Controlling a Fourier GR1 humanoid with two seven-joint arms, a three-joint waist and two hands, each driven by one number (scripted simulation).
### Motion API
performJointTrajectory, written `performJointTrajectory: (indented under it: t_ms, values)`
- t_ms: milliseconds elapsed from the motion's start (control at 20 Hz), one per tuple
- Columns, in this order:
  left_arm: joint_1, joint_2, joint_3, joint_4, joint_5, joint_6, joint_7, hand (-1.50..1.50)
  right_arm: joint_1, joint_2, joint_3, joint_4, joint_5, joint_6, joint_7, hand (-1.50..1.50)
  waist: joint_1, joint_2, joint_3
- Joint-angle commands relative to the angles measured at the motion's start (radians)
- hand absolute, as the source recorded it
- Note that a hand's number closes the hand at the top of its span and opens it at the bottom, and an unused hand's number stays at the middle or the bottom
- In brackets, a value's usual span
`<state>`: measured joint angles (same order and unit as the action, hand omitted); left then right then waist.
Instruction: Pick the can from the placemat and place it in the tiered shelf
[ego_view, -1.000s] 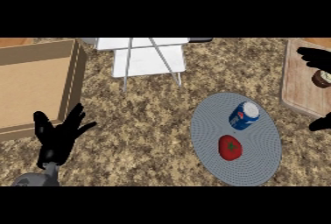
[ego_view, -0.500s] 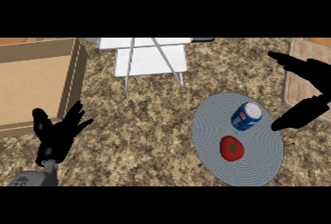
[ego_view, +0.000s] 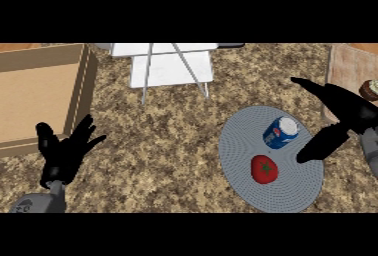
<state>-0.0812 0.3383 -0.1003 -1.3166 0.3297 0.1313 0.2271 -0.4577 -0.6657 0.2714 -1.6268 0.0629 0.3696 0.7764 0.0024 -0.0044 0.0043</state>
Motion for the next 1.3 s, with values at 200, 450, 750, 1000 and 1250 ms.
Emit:
performJointTrajectory:
  t_ms: [200, 450, 750, 1000, 1250]
  values:
    - [0.041, -0.027, 0.029, -0.001, -0.016, -0.045, -0.008, 0.0, 0.057, 0.112, 0.017, -0.043, 0.192, -0.027, 0.051, -1.5, -0.001, 0.004, -0.004]
    - [0.016, -0.069, 0.018, -0.004, -0.077, -0.012, 0.016, 0.0, 0.07, 0.18, 0.002, 0.024, 0.286, -0.019, 0.002, -1.5, 0.0, 0.004, -0.004]
    - [0.121, -0.042, 0.047, -0.129, -0.059, -0.039, 0.071, 0.0, 0.08, 0.234, 0.013, 0.128, 0.405, -0.057, -0.072, -1.5, 0.009, 0.004, -0.004]
    - [0.073, -0.093, 0.052, -0.043, -0.109, -0.049, 0.019, 0.0, 0.063, 0.279, -0.012, 0.123, 0.472, -0.019, -0.039, -1.5, 0.002, 0.004, -0.004]
    - [-0.027, -0.092, 0.091, 0.009, -0.12, -0.037, 0.073, 0.0, 0.044, 0.294, -0.045, 0.316, 0.557, -0.098, -0.23, -1.5, 0.001, 0.006, -0.004]
